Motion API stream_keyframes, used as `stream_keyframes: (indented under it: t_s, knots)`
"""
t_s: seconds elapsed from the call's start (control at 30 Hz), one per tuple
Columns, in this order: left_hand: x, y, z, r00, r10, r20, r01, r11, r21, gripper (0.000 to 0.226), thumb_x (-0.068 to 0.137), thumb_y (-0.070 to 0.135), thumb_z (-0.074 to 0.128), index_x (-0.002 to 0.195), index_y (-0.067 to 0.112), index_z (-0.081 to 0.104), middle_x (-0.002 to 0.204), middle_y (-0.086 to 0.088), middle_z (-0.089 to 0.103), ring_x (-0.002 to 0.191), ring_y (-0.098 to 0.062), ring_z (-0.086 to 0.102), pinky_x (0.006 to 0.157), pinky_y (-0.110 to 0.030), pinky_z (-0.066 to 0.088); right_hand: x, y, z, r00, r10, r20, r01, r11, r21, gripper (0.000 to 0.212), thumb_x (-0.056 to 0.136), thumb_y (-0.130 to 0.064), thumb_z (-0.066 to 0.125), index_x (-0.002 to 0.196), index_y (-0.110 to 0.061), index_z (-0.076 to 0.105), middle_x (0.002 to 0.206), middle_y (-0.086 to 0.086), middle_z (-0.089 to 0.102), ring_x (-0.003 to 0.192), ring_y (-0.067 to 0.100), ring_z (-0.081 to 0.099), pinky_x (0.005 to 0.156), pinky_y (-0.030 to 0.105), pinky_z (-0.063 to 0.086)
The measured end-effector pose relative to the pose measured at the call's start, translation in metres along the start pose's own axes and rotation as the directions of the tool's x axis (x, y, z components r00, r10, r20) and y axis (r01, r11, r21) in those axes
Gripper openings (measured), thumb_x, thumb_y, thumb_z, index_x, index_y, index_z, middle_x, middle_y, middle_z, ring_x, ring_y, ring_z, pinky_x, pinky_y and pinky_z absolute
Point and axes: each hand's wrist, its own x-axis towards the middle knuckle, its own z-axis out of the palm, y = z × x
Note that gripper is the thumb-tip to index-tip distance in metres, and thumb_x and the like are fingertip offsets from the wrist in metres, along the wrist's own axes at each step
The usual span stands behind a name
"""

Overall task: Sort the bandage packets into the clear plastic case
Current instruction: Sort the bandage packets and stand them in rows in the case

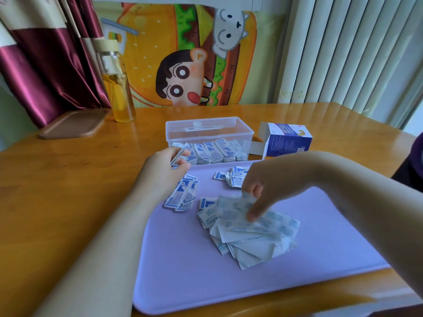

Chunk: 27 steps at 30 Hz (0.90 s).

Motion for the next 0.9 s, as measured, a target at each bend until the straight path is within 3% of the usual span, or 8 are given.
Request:
stream_keyframes:
  t_s: [0.07,0.23,0.4,0.47,0.57,0.63,0.73,0.9]
  knots:
    - [-0.001,0.001,0.000,1.000,-0.001,-0.001,0.001,1.000,-0.003,0.016,0.091,0.016,0.057,0.103,0.026,0.060,0.076,0.009,0.056,0.064,-0.007,0.050,0.056,-0.021,0.038,0.005,-0.007,0.011,1.000,-0.007,0.020,0.008,0.998,-0.055,0.032,0.071,-0.057,0.071,0.073,-0.030,0.055,0.081,-0.013,0.061,0.078,0.010,0.056,0.069,0.025,0.043]
    - [-0.001,0.000,0.000,1.000,0.003,0.002,-0.003,1.000,0.005,0.016,0.091,0.016,0.057,0.103,0.026,0.060,0.076,0.010,0.056,0.061,-0.006,0.049,0.055,-0.023,0.039,0.008,-0.011,0.020,0.999,0.034,-0.026,-0.035,0.999,-0.035,0.056,0.067,-0.051,0.077,0.112,-0.024,0.056,0.082,-0.018,0.052,0.084,0.009,0.053,0.070,0.023,0.042]
    - [-0.001,0.002,0.000,1.000,-0.002,0.004,0.002,1.000,-0.016,0.016,0.091,0.015,0.057,0.102,0.026,0.060,0.074,0.009,0.054,0.055,-0.007,0.046,0.051,-0.021,0.037,0.010,-0.003,0.016,0.999,0.046,-0.011,-0.046,0.998,-0.048,0.057,0.073,-0.051,0.072,0.117,-0.019,0.058,0.103,-0.001,0.063,0.094,0.018,0.059,0.082,0.032,0.047]
    - [-0.001,0.004,-0.002,1.000,-0.011,0.005,0.011,0.999,-0.048,0.015,0.091,0.016,0.058,0.102,0.027,0.060,0.075,0.009,0.054,0.058,-0.007,0.047,0.052,-0.018,0.037,0.011,0.002,0.015,0.998,0.058,-0.018,-0.058,0.998,-0.021,0.052,0.076,-0.050,0.070,0.116,-0.018,0.061,0.100,0.002,0.064,0.088,0.017,0.059,0.075,0.030,0.045]
    - [0.000,0.006,-0.003,0.997,-0.069,0.034,0.074,0.981,-0.177,0.012,0.091,0.019,0.058,0.099,0.028,0.061,0.081,0.008,0.060,0.062,-0.007,0.048,0.056,-0.019,0.039,0.011,0.013,0.014,0.993,0.075,-0.088,-0.070,0.996,0.055,0.034,0.075,-0.053,0.070,0.087,-0.022,0.063,0.065,-0.008,0.053,0.057,0.009,0.044,0.056,0.025,0.030]
    - [-0.001,0.010,-0.004,0.981,-0.160,0.105,0.190,0.891,-0.413,0.009,0.092,0.019,0.058,0.098,0.025,0.062,0.083,0.006,0.064,0.055,-0.008,0.041,0.051,-0.018,0.036,0.011,0.022,0.010,0.978,0.125,-0.166,-0.095,0.980,0.177,0.035,0.072,-0.055,0.071,0.080,-0.022,0.065,0.059,-0.008,0.056,0.052,0.007,0.043,0.056,0.024,0.029]
    - [-0.003,0.018,-0.003,0.911,-0.267,0.315,0.412,0.586,-0.698,0.017,0.092,0.021,0.057,0.104,0.011,0.062,0.080,0.003,0.057,0.043,-0.002,0.029,0.040,-0.012,0.024,0.015,0.027,0.002,0.943,0.155,-0.295,-0.033,0.925,0.379,0.050,0.064,-0.061,0.070,0.084,-0.015,0.069,0.070,0.003,0.062,0.064,0.013,0.048,0.063,0.030,0.034]
    - [-0.008,0.028,0.002,0.809,-0.209,0.549,0.582,0.408,-0.703,0.034,0.089,0.042,0.052,0.102,0.013,0.064,0.072,0.003,0.056,0.044,-0.005,0.027,0.039,-0.013,0.022,0.031,0.007,-0.002,0.934,0.129,-0.332,0.221,0.521,0.824,0.051,0.060,-0.038,0.076,0.085,0.006,0.065,0.066,0.009,0.054,0.061,0.018,0.043,0.061,0.025,0.036]
